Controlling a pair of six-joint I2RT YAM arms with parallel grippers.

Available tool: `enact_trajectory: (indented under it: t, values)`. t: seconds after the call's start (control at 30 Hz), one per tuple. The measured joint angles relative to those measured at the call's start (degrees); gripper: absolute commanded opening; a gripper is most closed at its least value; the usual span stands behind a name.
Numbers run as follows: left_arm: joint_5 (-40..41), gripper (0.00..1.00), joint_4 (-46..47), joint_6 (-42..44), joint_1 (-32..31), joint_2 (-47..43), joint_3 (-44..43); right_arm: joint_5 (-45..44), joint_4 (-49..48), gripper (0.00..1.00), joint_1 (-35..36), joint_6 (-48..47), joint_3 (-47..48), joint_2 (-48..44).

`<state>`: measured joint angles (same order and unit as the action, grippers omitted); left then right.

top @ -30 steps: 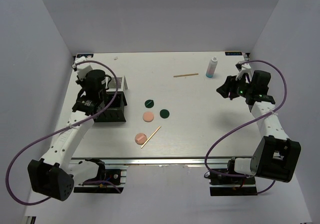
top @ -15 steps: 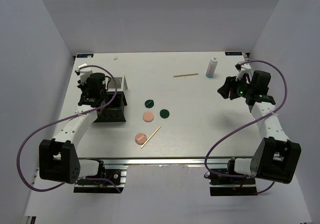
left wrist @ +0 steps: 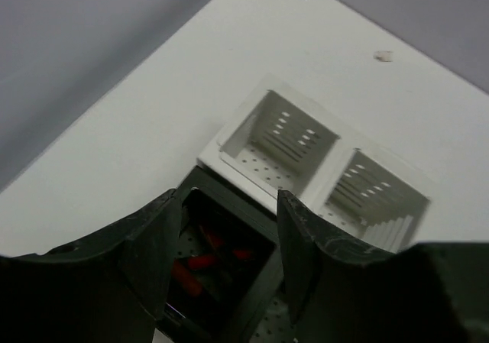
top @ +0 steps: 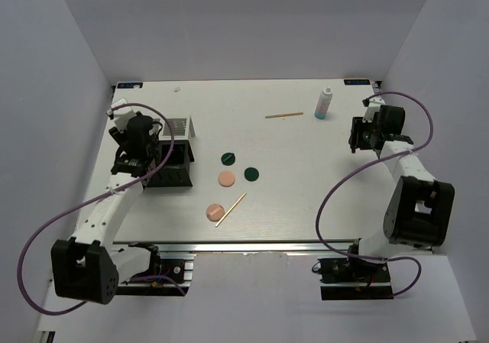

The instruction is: Organize the makeup

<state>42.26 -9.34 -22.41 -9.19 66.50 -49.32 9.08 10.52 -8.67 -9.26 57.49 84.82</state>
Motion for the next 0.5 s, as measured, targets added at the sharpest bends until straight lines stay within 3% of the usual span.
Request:
enact_trajectory:
  t: [0.1, 0.2, 0.37, 0.5]
  values:
    - [-6.8, 0.81, -1.03, -0.52, 0.11, -3.98, -0.13, -1.62, 0.02, 0.51, 0.0, -0.35, 2.73, 6.45]
    - [-16.13, 0.89, -0.94, -1.44, 0.11, -7.85, -0.15, -2.12, -0.11, 0.52, 0.02, -0.72, 7.72, 14.67]
    - [-30.16, 0.92, -0.42, -4.7, 0.07, -13.07, 0.7, -3.3, -0.42, 0.51, 0.02, -1.95, 12.02, 23.28]
    - [-35.06, 0.93, -0.63, -7.02, 0.07, -16.7, 2.01, -4.68, -0.85, 0.5, 0.02, -3.1, 13.07, 26.1]
